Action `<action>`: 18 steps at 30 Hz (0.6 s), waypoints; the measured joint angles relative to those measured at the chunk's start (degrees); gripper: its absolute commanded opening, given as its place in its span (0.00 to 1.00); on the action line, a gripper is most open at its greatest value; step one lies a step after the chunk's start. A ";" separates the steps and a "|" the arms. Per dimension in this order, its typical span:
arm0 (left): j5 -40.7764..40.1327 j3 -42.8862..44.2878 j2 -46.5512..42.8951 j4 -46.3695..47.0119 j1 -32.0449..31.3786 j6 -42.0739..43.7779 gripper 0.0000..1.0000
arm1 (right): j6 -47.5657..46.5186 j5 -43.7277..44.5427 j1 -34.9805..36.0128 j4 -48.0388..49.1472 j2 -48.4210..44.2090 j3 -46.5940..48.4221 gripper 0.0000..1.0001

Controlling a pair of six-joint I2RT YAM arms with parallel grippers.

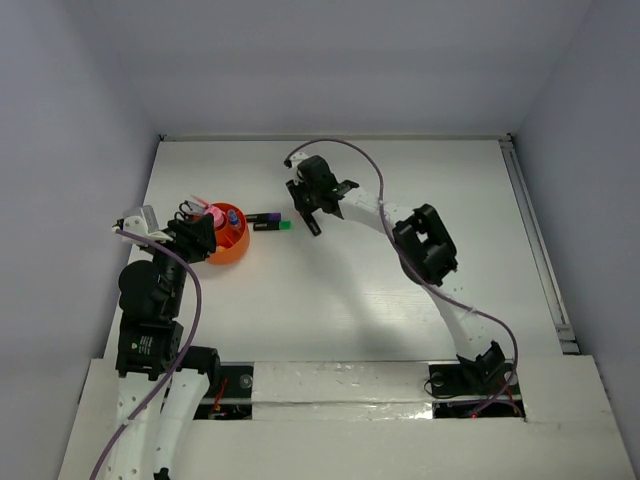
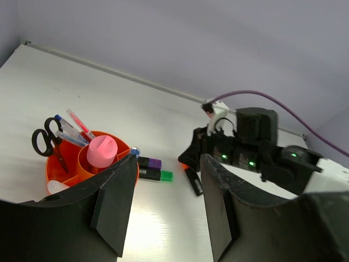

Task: Sort the stationery into containers
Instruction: Pick up the pen from the center of the board, then place the pen in the storage box.

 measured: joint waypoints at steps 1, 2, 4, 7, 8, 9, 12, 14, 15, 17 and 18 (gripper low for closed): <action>-0.02 0.00 -0.02 0.00 0.00 0.00 0.46 | -0.09 -0.90 0.09 2.75 -2.71 -4.48 0.08; -0.02 0.00 0.00 0.00 0.00 0.00 0.46 | -0.13 -2.25 0.09 4.96 -5.33 -8.15 0.08; 0.00 0.00 0.00 0.02 0.00 0.00 0.46 | 0.11 -5.60 0.20 10.69 -10.82 -14.60 0.08; 0.02 0.00 0.00 0.02 0.00 -0.02 0.46 | 0.55 -11.89 1.42 21.70 -19.12 -21.92 0.09; 0.00 0.00 0.00 0.02 0.00 -0.02 0.46 | 0.59 -14.32 2.19 25.33 -21.44 -23.37 0.10; 0.00 0.00 0.02 0.02 0.00 0.00 0.46 | 0.85 -17.18 3.26 29.20 -23.56 -24.33 0.10; 0.00 0.00 0.04 0.04 0.00 -0.02 0.46 | 2.38 -25.57 6.71 39.95 -25.83 -24.30 0.10; -0.02 0.00 0.04 0.04 0.00 -0.02 0.46 | 4.46 -31.87 8.90 46.10 -25.07 -23.12 0.10; -0.07 0.00 0.04 0.02 0.00 -0.02 0.46 | 5.66 -35.17 9.84 48.26 -23.80 -21.57 0.09; -0.11 0.00 0.07 0.02 0.00 -0.02 0.46 | 8.55 -41.22 11.50 51.87 -19.23 -16.00 0.08; -0.17 0.00 0.11 0.02 0.00 -0.02 0.46 | 9.75 -43.74 11.89 52.87 -16.79 -12.87 0.07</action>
